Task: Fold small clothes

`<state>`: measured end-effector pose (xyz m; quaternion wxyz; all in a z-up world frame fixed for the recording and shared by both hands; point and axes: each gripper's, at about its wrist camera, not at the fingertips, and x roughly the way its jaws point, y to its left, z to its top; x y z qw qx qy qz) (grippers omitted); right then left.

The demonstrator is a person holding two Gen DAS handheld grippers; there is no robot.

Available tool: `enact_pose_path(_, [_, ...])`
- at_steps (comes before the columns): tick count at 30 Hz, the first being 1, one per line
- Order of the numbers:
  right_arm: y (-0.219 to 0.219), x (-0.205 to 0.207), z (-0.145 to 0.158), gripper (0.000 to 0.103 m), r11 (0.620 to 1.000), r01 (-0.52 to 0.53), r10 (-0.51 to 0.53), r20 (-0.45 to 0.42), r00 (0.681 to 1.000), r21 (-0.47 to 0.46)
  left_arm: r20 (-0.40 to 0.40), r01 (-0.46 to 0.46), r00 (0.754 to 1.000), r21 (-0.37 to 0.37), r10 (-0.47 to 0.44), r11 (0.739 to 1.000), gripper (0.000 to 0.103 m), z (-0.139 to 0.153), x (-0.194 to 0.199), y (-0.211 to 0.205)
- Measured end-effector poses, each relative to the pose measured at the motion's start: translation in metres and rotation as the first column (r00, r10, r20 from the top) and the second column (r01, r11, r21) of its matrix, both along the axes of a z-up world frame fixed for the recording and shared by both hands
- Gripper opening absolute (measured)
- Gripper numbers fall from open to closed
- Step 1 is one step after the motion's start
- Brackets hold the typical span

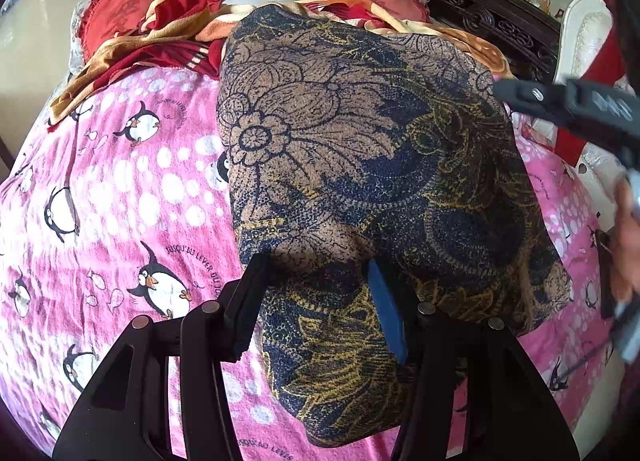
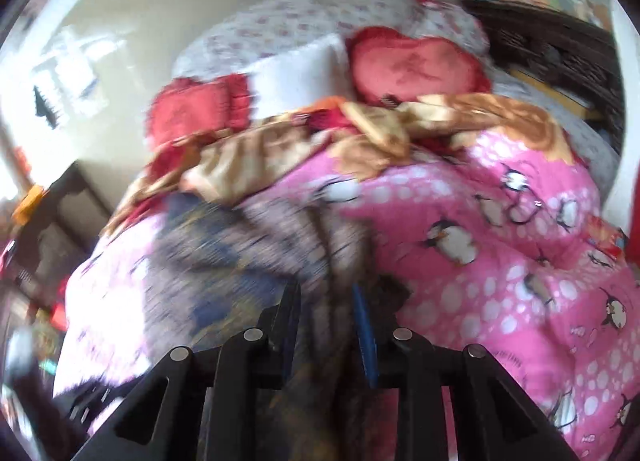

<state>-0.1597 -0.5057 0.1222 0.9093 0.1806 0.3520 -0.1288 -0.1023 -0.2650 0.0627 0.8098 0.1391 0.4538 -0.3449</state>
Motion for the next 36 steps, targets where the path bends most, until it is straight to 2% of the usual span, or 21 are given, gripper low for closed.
enact_pose_path(3, [0.019,-0.007,-0.015,0.025,0.998,-0.062,0.061,-0.046,0.997,-0.01,0.016,-0.002,1.0,0.012,0.001,1.0,0.052,-0.001,-0.002,-0.003])
enact_pose_path(6, [0.014,-0.008,-0.047,0.025,0.999,-0.017,0.011,-0.137,0.991,-0.042,0.017,-0.001,1.0,0.013,0.001,1.0,0.052,-0.001,-0.002,-0.003])
enact_pose_path(9, [0.005,-0.013,-0.053,0.026,1.0,-0.008,0.011,-0.107,0.994,0.022,0.013,0.003,1.0,0.019,-0.004,1.0,0.052,0.0,-0.002,-0.001])
enact_pose_path(11, [0.005,-0.017,-0.045,0.032,1.0,-0.013,0.015,-0.087,0.996,0.025,-0.006,0.008,1.0,0.0,-0.008,1.0,0.052,0.004,0.001,0.005])
enact_pose_path(13, [0.005,-0.024,-0.038,0.067,0.999,-0.017,0.018,-0.045,0.999,0.028,-0.034,0.01,0.999,-0.06,-0.012,0.998,0.052,0.009,0.007,0.014])
enact_pose_path(15, [0.002,-0.032,-0.035,0.077,0.999,-0.023,0.023,-0.001,1.0,0.046,-0.078,0.014,0.997,-0.14,-0.025,0.99,0.059,0.012,0.015,0.027])
enact_pose_path(16, [-0.001,-0.034,-0.037,0.077,0.999,-0.018,0.018,0.001,1.0,0.05,-0.1,0.008,0.995,-0.177,-0.026,0.984,0.072,0.012,0.02,0.035])
enact_pose_path(17, [-0.004,-0.035,-0.041,0.077,0.998,-0.014,0.014,-0.005,1.0,0.053,-0.11,-0.005,0.994,-0.206,-0.019,0.979,0.079,0.012,0.025,0.04])
enact_pose_path(22, [-0.019,-0.03,-0.061,0.077,0.988,-0.03,0.028,0.014,1.0,0.152,-0.199,-0.056,0.98,-0.291,-0.003,0.955,0.079,-0.001,0.05,0.046])
enact_pose_path(26, [-0.022,-0.016,-0.069,0.077,0.976,-0.065,0.056,0.045,0.997,0.208,-0.27,-0.079,0.963,-0.293,-0.004,0.953,0.079,-0.016,0.064,0.033])
enact_pose_path(36, [-0.022,-0.005,-0.071,0.082,0.978,-0.067,0.06,0.043,0.997,0.197,-0.217,-0.031,0.976,-0.22,-0.018,0.975,0.079,-0.022,0.059,0.002])
